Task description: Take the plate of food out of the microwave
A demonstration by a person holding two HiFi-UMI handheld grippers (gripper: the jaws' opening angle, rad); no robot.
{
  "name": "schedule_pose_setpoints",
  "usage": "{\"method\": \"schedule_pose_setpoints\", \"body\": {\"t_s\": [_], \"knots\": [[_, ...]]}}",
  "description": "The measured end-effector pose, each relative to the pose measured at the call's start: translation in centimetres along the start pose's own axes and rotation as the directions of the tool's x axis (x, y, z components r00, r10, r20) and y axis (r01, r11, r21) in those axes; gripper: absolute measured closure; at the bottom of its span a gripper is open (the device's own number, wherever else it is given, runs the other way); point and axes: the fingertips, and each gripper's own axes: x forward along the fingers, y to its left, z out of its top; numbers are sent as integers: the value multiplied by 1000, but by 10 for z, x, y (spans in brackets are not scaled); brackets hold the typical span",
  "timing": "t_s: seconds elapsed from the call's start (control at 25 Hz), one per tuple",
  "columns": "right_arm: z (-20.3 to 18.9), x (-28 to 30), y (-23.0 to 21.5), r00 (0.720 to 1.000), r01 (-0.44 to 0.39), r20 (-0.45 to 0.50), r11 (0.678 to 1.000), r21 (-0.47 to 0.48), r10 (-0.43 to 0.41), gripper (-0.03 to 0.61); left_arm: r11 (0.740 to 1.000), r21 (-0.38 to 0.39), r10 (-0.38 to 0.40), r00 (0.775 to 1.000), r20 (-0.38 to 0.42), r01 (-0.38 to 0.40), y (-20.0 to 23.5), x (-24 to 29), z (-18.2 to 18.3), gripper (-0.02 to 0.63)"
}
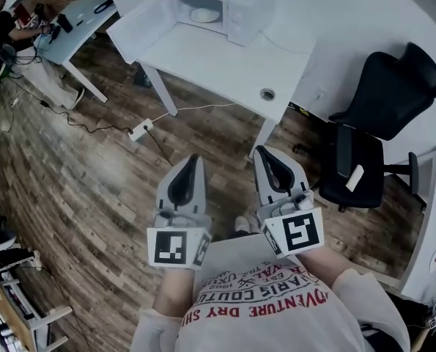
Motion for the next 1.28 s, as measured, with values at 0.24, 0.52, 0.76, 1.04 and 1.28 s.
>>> {"method": "schedule_pose_setpoints", "body": {"t_s": [0.24, 0.52, 0.76, 1.04, 1.28], "knots": [[-25, 49, -39, 999, -20, -45, 999, 30, 22, 566, 999, -27, 21, 998, -56, -23, 17, 55, -17, 606], [-50, 141, -37, 996, -7, -87, 999, 43, 11, 566, 999, -37, 24, 997, -67, -27, 91, 110, -29, 606], [-44, 241, -32, 995, 53, -81, 998, 22, -51, 566, 998, -23, -58, 996, -61, 56, 172, 182, -18, 606], [-35, 352, -16, 990, 122, -71, 993, 11, -120, 566, 992, 86, -88, 993, -77, 94, 279, 250, -6, 606], [-53, 417, -27, 982, 153, -113, 988, 32, -149, 566, 991, -10, -131, 980, -153, 131, 317, 307, -27, 606]]}}
